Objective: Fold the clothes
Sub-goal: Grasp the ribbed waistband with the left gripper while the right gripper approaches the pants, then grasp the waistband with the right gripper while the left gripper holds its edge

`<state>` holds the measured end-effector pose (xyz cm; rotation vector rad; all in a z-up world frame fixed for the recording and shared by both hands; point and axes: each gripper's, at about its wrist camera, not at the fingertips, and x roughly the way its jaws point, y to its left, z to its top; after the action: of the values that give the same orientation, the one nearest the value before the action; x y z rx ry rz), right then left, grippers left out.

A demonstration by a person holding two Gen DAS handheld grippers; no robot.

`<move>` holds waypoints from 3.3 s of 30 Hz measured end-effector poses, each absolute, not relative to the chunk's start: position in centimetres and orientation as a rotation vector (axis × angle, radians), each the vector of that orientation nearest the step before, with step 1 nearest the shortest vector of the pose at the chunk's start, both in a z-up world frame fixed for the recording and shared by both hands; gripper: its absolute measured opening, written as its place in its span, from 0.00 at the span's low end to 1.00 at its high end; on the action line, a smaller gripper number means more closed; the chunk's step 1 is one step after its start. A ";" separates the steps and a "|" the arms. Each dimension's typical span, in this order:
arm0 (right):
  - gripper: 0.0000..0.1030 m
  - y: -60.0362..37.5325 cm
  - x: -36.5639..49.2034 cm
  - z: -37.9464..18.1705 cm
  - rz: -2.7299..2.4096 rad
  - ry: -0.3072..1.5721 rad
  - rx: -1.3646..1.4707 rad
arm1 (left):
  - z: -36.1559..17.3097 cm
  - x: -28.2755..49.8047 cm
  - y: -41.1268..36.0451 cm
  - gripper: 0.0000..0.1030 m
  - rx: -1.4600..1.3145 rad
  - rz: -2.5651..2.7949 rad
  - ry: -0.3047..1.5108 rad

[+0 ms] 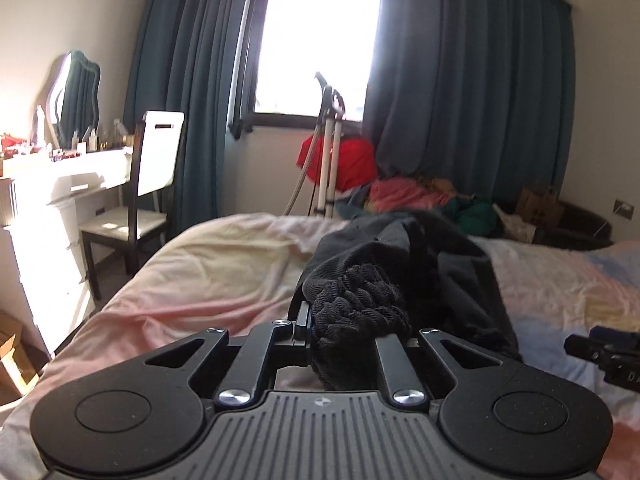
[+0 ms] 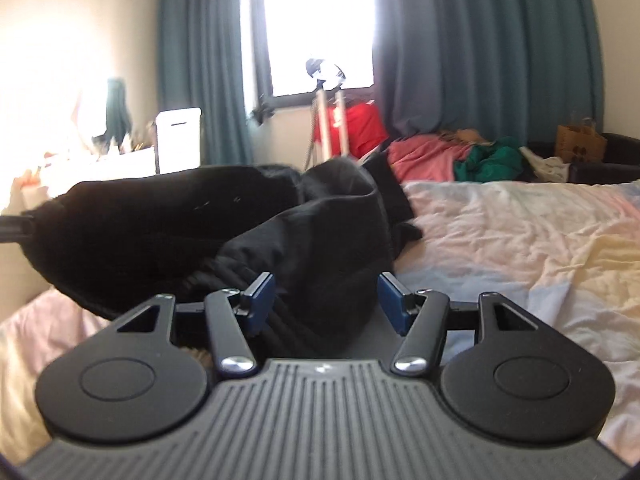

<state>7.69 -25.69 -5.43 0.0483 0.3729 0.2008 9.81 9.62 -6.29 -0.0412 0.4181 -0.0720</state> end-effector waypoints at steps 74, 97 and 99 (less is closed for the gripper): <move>0.11 -28.1 6.0 -8.2 0.181 0.813 -0.106 | -12.0 6.7 4.7 0.12 0.515 -0.167 0.701; 0.64 -35.6 11.3 -11.3 0.107 0.767 0.728 | -10.9 11.1 12.4 0.67 -0.480 -0.112 0.818; 0.64 -35.4 11.9 -12.3 0.110 0.797 0.734 | -11.7 11.4 12.4 0.68 -0.480 -0.090 0.843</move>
<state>11.85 -35.41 -12.25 0.7344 0.7974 0.1099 11.37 12.37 -11.66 -0.4797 0.8429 -0.0904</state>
